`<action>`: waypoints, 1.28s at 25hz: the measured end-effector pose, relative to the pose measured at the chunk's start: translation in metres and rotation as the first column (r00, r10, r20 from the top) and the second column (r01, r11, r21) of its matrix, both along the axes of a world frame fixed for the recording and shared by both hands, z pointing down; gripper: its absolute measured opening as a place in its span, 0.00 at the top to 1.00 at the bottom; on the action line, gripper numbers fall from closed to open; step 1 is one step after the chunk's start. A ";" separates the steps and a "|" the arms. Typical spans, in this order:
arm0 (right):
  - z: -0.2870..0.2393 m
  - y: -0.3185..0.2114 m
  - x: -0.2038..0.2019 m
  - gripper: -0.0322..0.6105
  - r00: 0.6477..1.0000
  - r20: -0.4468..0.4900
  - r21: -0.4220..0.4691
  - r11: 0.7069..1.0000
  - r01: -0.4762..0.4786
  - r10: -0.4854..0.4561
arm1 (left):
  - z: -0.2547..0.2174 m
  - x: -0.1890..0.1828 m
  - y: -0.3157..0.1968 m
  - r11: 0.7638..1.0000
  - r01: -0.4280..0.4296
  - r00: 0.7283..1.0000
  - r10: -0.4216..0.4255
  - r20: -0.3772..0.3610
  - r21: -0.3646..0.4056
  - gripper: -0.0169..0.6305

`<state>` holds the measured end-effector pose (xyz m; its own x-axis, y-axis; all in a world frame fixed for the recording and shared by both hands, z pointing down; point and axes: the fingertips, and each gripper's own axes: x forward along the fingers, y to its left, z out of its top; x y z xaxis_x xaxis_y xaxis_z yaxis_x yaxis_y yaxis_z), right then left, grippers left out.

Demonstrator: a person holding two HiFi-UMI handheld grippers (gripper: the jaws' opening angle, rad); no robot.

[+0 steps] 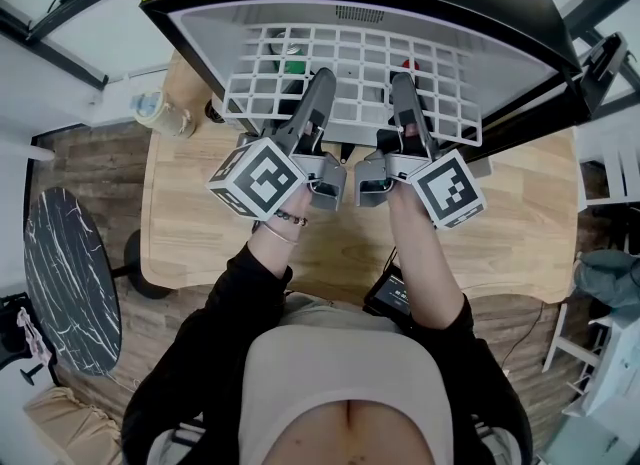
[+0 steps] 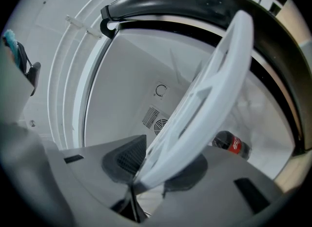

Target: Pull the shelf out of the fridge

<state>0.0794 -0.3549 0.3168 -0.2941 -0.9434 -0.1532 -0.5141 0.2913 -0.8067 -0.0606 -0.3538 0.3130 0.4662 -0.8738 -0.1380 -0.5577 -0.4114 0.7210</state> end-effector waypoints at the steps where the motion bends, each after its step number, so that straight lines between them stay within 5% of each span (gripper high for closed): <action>1: 0.000 0.001 0.000 0.74 1.000 0.002 -0.001 1.000 0.000 0.000 | 0.000 0.000 0.001 1.000 0.000 1.000 0.000 0.000 0.000 0.71; 32: 0.002 0.008 0.001 0.78 0.998 0.066 -0.044 0.999 0.004 -0.001 | 0.000 -0.002 0.010 0.999 0.007 1.000 -0.008 -0.009 -0.037 0.75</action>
